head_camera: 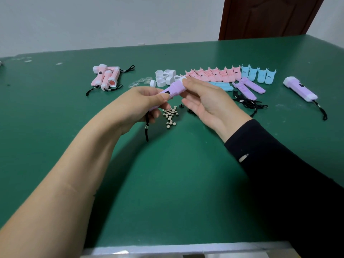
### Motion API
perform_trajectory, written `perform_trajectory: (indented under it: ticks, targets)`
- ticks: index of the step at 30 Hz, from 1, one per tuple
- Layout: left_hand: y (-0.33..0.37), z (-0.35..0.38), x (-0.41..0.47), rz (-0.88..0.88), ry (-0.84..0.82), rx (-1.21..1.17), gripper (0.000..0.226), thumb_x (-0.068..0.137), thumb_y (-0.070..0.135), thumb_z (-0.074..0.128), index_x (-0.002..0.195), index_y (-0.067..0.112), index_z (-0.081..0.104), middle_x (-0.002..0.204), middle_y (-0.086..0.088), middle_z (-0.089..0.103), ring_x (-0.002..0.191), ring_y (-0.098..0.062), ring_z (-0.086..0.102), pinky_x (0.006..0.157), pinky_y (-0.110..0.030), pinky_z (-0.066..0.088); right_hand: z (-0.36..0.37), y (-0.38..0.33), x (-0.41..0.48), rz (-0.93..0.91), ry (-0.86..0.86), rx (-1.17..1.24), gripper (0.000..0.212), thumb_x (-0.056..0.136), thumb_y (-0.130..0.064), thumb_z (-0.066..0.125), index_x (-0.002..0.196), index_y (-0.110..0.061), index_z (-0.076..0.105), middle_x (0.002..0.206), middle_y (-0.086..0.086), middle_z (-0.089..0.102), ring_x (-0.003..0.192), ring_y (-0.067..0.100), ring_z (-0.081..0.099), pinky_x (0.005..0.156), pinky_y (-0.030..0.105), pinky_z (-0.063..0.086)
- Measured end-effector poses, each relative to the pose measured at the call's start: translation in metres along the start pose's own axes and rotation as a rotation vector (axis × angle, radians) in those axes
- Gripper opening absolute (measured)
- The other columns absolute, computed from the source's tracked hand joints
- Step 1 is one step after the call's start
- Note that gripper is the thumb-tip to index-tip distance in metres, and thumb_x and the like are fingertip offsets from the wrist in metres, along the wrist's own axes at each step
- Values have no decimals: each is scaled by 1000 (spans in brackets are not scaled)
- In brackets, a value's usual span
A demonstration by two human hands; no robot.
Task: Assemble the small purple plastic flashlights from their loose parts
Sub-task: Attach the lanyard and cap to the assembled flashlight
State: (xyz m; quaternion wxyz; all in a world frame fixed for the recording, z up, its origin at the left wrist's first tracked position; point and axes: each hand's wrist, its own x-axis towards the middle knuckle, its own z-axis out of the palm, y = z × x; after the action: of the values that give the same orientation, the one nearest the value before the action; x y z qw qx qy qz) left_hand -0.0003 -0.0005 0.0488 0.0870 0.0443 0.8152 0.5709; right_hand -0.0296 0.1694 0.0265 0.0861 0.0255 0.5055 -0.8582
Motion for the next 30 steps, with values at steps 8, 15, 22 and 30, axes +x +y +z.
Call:
perform_trajectory:
  ticks: [8, 15, 22, 30]
  targets:
    - [0, 0, 0, 7, -9, -13, 13, 99, 19, 54, 96, 19, 67, 71, 11, 66, 48, -3, 45, 47, -16, 43, 1, -2, 1, -9, 5, -25, 7, 89, -7, 65, 93, -12, 65, 93, 5, 71, 88, 14, 67, 76, 24, 58]
    - [4, -5, -2, 19, -38, -54, 13, 98, 20, 55, 96, 20, 68, 74, 10, 67, 49, -3, 45, 48, -17, 43, 3, -4, -1, -25, -44, 18, 6, 92, -7, 61, 93, -10, 66, 84, 2, 74, 75, 11, 71, 69, 23, 58]
    - [4, -7, -3, 16, -37, -40, 14, 98, 19, 55, 95, 20, 68, 73, 10, 66, 49, -3, 45, 48, -17, 43, 3, -5, -1, -31, -62, 4, 9, 90, -10, 63, 82, -13, 68, 77, -1, 74, 73, 10, 72, 66, 22, 57]
    - [4, -8, -3, 5, -24, -46, 13, 98, 20, 55, 94, 18, 68, 70, 10, 65, 47, -3, 44, 47, -17, 43, 4, -4, -3, -76, -74, -37, 5, 90, -11, 64, 95, -13, 66, 81, -1, 75, 77, 8, 71, 73, 23, 58]
